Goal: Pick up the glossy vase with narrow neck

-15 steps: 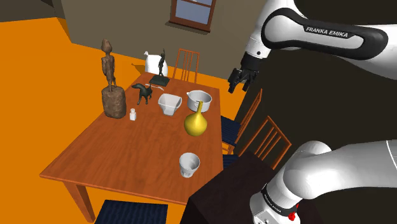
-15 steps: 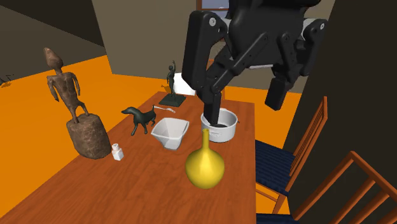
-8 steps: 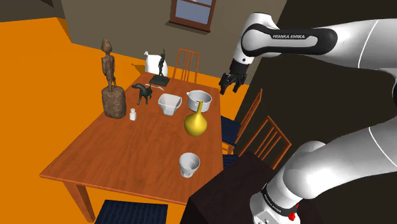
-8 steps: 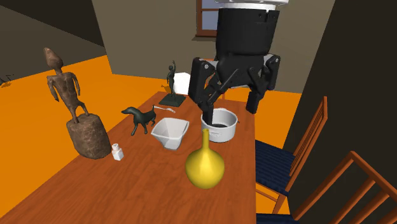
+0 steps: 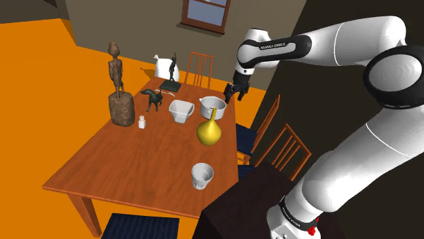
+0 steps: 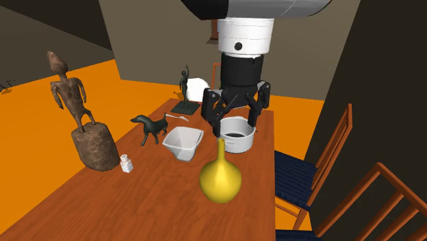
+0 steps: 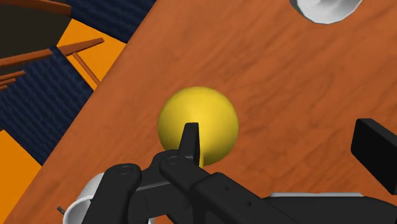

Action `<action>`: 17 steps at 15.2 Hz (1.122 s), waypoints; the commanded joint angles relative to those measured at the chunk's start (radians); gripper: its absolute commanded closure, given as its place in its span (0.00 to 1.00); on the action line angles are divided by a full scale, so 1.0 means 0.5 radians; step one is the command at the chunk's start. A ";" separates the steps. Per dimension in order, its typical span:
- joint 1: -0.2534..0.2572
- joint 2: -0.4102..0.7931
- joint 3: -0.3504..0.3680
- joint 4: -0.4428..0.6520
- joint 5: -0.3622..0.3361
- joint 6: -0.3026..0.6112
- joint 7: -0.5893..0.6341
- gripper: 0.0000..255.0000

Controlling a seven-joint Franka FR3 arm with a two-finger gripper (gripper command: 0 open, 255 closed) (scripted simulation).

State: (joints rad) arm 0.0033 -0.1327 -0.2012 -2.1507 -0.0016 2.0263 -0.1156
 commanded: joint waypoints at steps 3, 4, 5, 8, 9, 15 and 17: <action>-0.016 0.318 -0.036 0.182 0.058 0.112 -0.112 0.00; -0.023 0.397 -0.041 0.236 0.074 0.131 -0.139 0.00; -0.031 0.476 -0.046 0.293 0.091 0.147 -0.165 0.00; -0.061 0.715 -0.050 0.480 0.142 0.179 -0.239 0.00; -0.073 0.796 -0.049 0.548 0.159 0.185 -0.262 0.00; -0.161 1.291 -0.024 1.030 0.238 0.166 -0.371 0.00; -0.195 1.465 -0.012 1.224 0.257 0.136 -0.396 0.00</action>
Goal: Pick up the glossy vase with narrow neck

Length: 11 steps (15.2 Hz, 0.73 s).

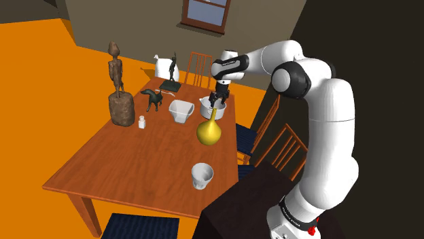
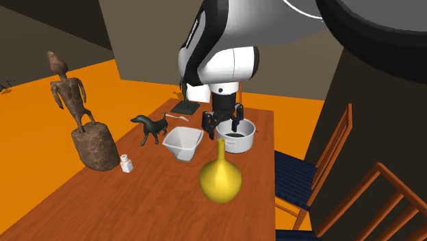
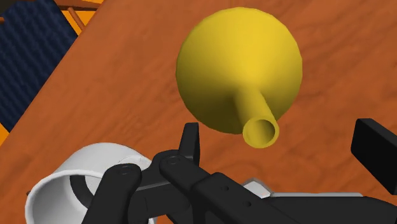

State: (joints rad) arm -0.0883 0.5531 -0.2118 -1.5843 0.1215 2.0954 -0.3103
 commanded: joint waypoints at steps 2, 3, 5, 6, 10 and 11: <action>-0.013 0.108 0.011 0.086 0.013 0.018 -0.009 0.00; -0.014 0.121 0.013 0.079 0.016 0.038 -0.010 0.00; -0.016 0.148 0.017 0.067 0.022 0.077 -0.014 0.00; -0.017 0.162 0.019 0.061 0.025 0.096 -0.015 0.00; -0.021 0.199 0.025 0.050 0.033 0.145 -0.020 0.00; -0.022 0.197 0.024 0.048 0.033 0.143 -0.021 1.00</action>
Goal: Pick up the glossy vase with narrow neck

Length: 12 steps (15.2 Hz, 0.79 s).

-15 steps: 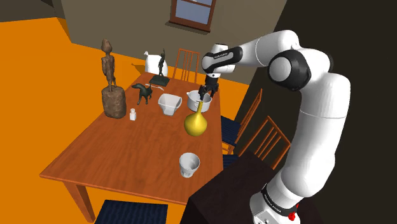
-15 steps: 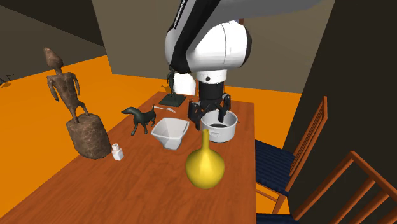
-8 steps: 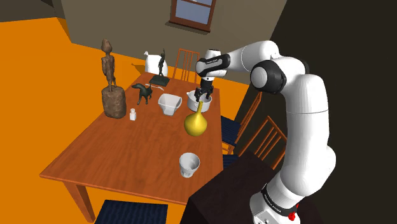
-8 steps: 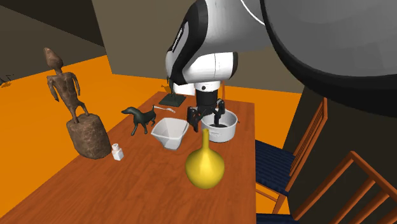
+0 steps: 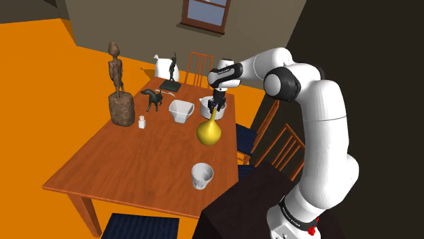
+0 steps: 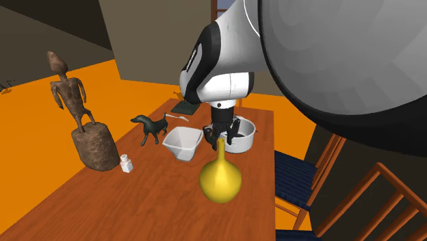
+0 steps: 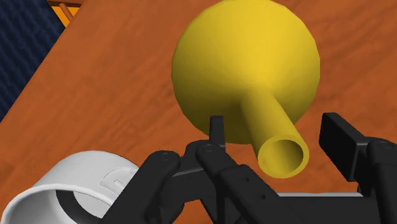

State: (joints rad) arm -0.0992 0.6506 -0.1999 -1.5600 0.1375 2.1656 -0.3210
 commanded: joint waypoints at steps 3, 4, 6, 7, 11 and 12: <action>0.000 0.001 0.000 -0.001 0.000 0.003 0.000 1.00; 0.000 0.001 0.000 -0.001 0.000 0.003 0.000 1.00; 0.000 0.001 0.000 -0.001 0.000 0.003 0.000 1.00; 0.000 0.001 0.000 -0.001 0.000 0.003 0.000 1.00; 0.004 -0.025 -0.003 0.009 -0.005 -0.033 0.005 1.00; 0.005 -0.039 -0.005 0.014 -0.008 -0.052 0.007 1.00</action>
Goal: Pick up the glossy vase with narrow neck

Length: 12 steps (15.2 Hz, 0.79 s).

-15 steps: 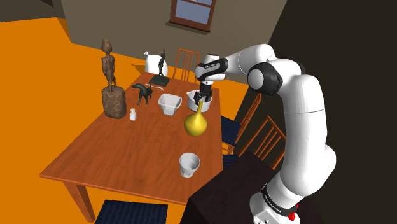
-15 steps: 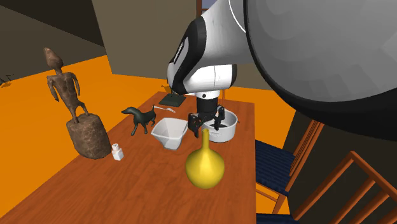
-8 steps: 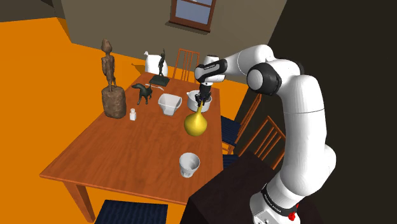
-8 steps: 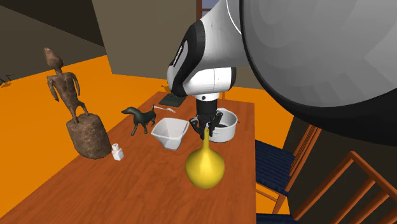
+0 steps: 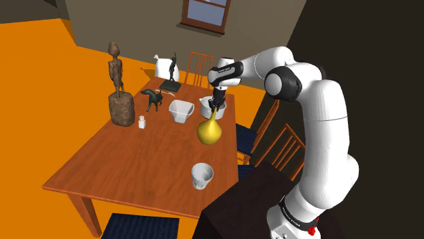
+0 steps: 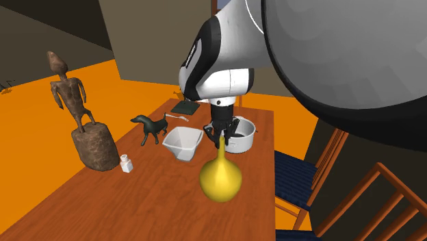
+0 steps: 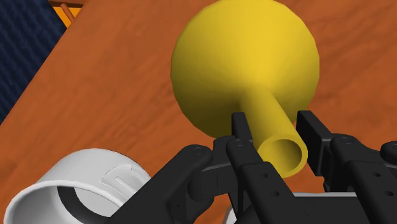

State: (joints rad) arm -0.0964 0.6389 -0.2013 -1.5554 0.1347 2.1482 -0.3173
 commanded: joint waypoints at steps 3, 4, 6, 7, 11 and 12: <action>0.003 -0.056 -0.009 0.024 -0.012 -0.076 0.004 1.00; 0.004 -0.069 -0.010 0.031 -0.015 -0.096 0.006 1.00; 0.005 -0.094 -0.014 0.047 -0.020 -0.137 0.009 1.00; 0.006 -0.106 -0.016 0.056 -0.023 -0.157 0.011 1.00; 0.009 -0.150 -0.022 0.096 -0.034 -0.241 0.017 1.00; 0.009 -0.161 -0.023 0.107 -0.036 -0.262 0.018 1.00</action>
State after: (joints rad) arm -0.0916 0.5635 -0.2123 -1.5106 0.1177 2.0291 -0.3084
